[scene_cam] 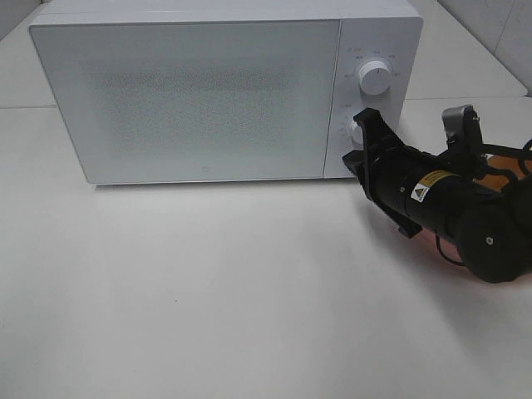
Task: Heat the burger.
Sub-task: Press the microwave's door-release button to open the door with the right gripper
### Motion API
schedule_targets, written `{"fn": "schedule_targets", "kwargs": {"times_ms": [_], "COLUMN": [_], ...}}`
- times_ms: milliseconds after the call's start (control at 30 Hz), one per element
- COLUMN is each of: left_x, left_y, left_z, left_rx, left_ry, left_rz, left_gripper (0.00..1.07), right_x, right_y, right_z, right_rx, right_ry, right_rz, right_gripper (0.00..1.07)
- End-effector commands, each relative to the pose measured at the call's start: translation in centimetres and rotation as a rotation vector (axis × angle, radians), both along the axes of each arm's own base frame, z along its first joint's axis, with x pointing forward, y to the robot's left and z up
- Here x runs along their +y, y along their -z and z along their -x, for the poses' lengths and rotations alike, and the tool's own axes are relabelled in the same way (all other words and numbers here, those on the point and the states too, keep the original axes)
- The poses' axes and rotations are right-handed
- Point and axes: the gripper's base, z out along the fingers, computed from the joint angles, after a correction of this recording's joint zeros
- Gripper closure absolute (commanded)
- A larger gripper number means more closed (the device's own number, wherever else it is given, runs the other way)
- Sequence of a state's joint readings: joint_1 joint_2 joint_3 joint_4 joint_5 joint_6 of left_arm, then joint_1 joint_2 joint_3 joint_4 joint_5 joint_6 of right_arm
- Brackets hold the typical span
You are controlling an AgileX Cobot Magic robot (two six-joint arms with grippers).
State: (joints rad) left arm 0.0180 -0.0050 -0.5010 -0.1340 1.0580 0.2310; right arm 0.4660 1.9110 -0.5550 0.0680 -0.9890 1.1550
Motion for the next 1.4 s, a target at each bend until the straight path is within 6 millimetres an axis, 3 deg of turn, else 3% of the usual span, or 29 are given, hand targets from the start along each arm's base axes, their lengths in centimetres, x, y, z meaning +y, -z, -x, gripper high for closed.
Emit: {"fn": "schedule_targets", "kwargs": {"times_ms": [33,500,900,1400], "left_x": [0.0,0.0,0.0,0.0], "left_y": [-0.1,-0.1,-0.1,-0.1], "left_z": [0.3,0.3,0.3,0.3], "left_rx": [-0.036,-0.036,-0.036,-0.036], "left_ry": [0.005,0.005,0.005,0.005], "left_rz": [0.008,0.008,0.008,0.008], "left_gripper": [1.06,1.06,1.06,1.06], "right_x": [0.2,0.7,0.7,0.4], "right_y": [-0.3,-0.7,2.6,2.9], "right_z": [-0.2,-2.3,-3.2,-4.5], "right_rx": [-0.014,0.022,0.109,0.116], "right_ry": [-0.001,0.075,0.183,0.305], "right_rz": [-0.013,-0.038,-0.142,-0.171], "right_gripper": [1.07,1.07,1.07,1.07]}}
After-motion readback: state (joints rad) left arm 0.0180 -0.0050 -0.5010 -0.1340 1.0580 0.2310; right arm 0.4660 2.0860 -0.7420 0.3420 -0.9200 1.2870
